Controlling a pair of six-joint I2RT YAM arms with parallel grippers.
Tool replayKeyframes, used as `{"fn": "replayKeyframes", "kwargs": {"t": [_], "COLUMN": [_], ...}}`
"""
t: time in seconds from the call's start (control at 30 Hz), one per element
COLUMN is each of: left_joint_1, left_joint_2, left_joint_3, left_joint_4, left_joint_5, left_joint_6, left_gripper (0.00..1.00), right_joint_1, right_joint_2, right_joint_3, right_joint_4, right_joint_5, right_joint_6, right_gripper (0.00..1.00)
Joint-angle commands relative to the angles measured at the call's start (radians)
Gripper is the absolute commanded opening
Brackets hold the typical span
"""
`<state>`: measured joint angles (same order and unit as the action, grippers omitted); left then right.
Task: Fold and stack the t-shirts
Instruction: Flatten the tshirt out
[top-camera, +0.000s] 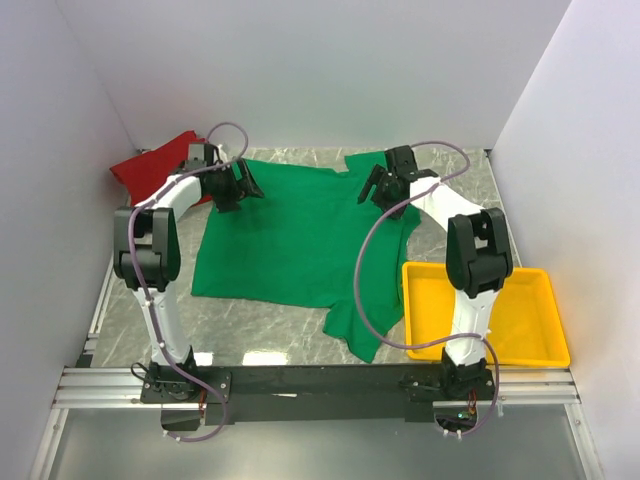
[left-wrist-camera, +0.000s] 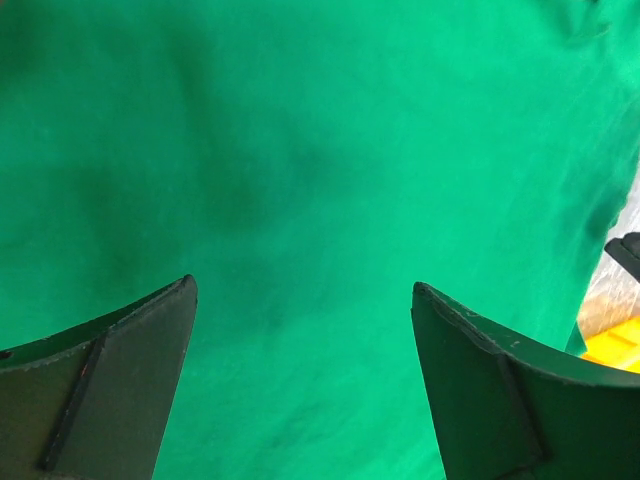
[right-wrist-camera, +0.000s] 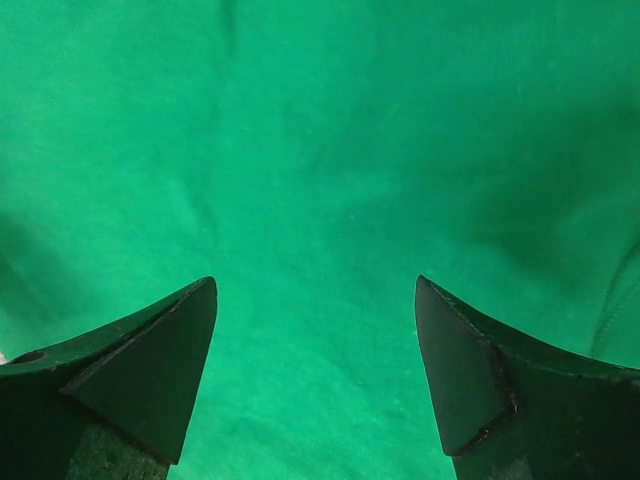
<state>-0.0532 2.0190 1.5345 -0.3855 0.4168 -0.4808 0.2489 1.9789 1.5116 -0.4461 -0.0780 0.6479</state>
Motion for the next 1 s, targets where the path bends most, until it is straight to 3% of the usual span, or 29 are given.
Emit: {"fn": "replayKeyframes", "kwargs": {"t": [0.0, 0.5, 0.97], "left_joint_1": [-0.002, 0.033, 0.038], "left_joint_2": [0.029, 0.224, 0.412], "left_joint_3": [-0.025, 0.122, 0.415], "left_joint_4": [0.056, 0.042, -0.033], "left_joint_5": [0.056, 0.077, 0.039], "left_joint_6": [-0.031, -0.073, -0.061], "left_gripper": [0.93, 0.93, 0.94], "right_joint_1": [-0.002, -0.068, -0.094], "right_joint_2": [0.024, 0.182, 0.4], "right_joint_3": [0.013, 0.139, 0.505], "right_joint_4": [-0.031, -0.141, -0.282], "right_joint_5": [-0.017, -0.074, -0.118], "right_joint_6": [0.039, 0.079, 0.03], "right_gripper": [0.86, 0.86, 0.85]}}
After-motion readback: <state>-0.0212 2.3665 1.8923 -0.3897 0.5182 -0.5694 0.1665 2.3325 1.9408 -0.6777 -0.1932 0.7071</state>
